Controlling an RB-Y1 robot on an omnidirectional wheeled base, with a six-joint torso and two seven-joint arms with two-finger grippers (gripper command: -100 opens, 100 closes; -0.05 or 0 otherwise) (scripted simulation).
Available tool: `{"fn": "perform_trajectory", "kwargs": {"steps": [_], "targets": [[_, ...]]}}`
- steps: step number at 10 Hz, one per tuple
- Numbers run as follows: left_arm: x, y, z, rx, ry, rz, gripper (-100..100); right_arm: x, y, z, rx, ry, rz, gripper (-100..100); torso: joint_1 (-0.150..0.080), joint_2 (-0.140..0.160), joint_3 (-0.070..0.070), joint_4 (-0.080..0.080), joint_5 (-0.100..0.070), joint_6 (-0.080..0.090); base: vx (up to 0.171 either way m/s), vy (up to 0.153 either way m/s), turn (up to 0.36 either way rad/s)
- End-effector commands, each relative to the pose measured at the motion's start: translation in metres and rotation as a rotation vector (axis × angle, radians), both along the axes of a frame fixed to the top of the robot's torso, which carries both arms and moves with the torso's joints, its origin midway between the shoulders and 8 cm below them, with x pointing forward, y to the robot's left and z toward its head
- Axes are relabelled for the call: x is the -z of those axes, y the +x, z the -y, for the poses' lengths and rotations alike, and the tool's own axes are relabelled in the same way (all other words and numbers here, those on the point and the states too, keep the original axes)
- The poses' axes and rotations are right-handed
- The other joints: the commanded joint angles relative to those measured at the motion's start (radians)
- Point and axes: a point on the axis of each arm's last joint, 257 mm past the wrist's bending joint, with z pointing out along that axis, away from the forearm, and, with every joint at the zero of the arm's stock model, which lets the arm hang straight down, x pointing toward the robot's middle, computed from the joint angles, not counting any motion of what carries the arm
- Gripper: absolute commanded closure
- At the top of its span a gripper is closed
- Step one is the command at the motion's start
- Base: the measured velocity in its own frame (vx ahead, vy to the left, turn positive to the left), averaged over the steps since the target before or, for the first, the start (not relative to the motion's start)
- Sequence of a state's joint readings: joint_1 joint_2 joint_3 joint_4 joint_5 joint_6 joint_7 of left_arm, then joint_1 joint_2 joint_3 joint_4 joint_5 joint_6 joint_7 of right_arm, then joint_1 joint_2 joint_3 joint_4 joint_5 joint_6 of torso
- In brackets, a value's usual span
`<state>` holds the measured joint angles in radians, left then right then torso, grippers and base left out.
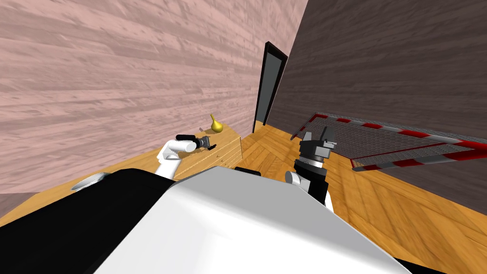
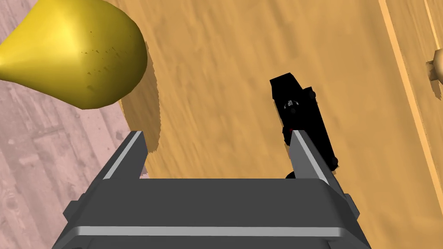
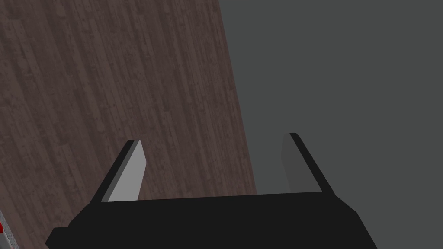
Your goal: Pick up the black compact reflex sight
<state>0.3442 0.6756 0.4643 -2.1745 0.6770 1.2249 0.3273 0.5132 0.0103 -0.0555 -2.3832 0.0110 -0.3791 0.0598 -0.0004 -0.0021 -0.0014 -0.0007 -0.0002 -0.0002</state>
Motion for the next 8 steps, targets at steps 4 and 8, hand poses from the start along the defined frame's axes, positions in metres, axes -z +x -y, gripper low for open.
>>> {"fn": "perform_trajectory", "kwargs": {"steps": [4,8], "targets": [[0.02,-0.025,-0.013,-0.08,-0.074,-0.117,-100,0.0,0.0,0.0,0.0,0.0,0.0,0,0.0,0.0,0.0,0.0,0.0,0.0,0.048,-0.014,0.005],[0.033,-0.044,-0.017,-0.126,-0.113,-0.206,-100,0.0,0.0,0.0,0.0,0.0,0.0,0,-0.001,-0.001,-0.001,0.0,0.0,0.0,0.052,-0.016,0.008]]}}
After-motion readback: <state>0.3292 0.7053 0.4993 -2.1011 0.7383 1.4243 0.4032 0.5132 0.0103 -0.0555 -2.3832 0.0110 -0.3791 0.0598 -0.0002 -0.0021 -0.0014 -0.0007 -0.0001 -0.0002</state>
